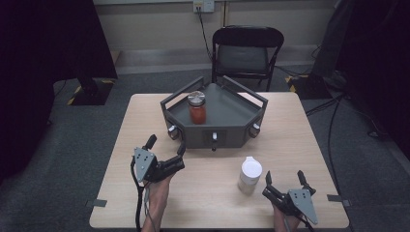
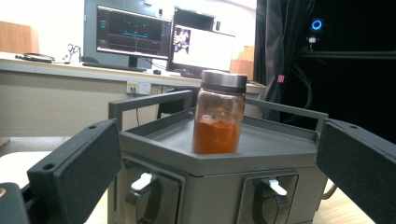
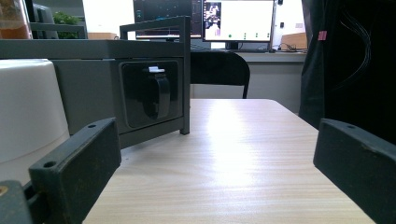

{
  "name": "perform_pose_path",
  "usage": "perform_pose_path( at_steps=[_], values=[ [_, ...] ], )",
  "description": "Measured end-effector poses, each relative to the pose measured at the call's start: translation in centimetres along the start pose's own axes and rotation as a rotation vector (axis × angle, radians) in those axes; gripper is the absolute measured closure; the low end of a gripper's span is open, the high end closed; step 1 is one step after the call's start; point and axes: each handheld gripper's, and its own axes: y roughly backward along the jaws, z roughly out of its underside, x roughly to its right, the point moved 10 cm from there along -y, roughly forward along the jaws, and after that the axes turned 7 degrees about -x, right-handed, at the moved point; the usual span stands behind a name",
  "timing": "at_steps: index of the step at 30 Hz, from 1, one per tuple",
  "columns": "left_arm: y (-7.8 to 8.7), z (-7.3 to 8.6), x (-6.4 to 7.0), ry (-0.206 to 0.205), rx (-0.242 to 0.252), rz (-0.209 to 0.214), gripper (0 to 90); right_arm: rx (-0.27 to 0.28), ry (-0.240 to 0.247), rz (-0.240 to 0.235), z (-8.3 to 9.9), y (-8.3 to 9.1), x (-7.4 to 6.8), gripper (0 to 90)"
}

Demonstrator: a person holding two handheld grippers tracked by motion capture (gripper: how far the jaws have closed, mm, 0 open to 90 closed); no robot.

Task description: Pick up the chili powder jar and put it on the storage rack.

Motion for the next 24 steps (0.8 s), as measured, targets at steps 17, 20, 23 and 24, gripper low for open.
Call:
perform_pose_path(
  at_steps=[17, 20, 23, 24],
  values=[
    [2.9, 3.0, -0.3, -0.009, -0.015, -0.056, 0.0, 0.000, 0.000, 0.000, 0.0, 0.0, 0.0, 0.0],
    [3.2, 3.8, -0.3, -0.019, -0.027, -0.069, 0.0, 0.000, 0.001, 0.000, 0.0, 0.0, 0.0, 0.0],
    [3.4, 4.7, -0.2, -0.033, -0.017, -0.088, 0.0, 0.000, 0.001, 0.001, 0.0, 0.0, 0.0, 0.0],
    [3.6, 5.1, 0.0, -0.056, -0.003, -0.108, 0.0, 0.000, 0.001, 0.001, 0.0, 0.0, 0.0, 0.0]
  ],
)
